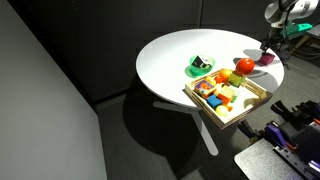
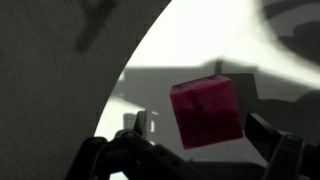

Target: Put the pink block on the tray

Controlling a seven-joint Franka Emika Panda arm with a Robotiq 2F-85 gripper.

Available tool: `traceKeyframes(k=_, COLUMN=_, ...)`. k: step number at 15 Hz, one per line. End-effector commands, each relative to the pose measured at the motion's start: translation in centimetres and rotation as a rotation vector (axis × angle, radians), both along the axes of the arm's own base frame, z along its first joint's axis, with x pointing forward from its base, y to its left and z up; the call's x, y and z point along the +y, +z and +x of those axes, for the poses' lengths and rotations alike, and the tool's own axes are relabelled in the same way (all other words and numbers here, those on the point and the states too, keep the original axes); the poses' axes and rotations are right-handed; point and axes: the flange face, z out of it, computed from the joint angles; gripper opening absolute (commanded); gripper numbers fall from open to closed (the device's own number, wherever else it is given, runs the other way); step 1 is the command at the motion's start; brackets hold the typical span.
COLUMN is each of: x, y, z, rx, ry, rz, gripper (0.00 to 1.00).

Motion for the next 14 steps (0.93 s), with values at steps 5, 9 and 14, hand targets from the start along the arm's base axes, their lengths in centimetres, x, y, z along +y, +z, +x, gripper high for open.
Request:
traceKeyframes(k=5, x=-0.6, y=-1.4, z=0.8, rx=0.000, ry=0.015, rz=-0.003, gripper=0.66)
traceKeyframes(k=9, x=-0.1, y=-0.3, z=0.4, rx=0.009, ry=0.032, rz=0.004, gripper=0.34)
traceKeyframes(k=14, x=0.8, y=2.5, z=-0.2, rx=0.024, ry=0.068, rz=0.009, gripper=0.31)
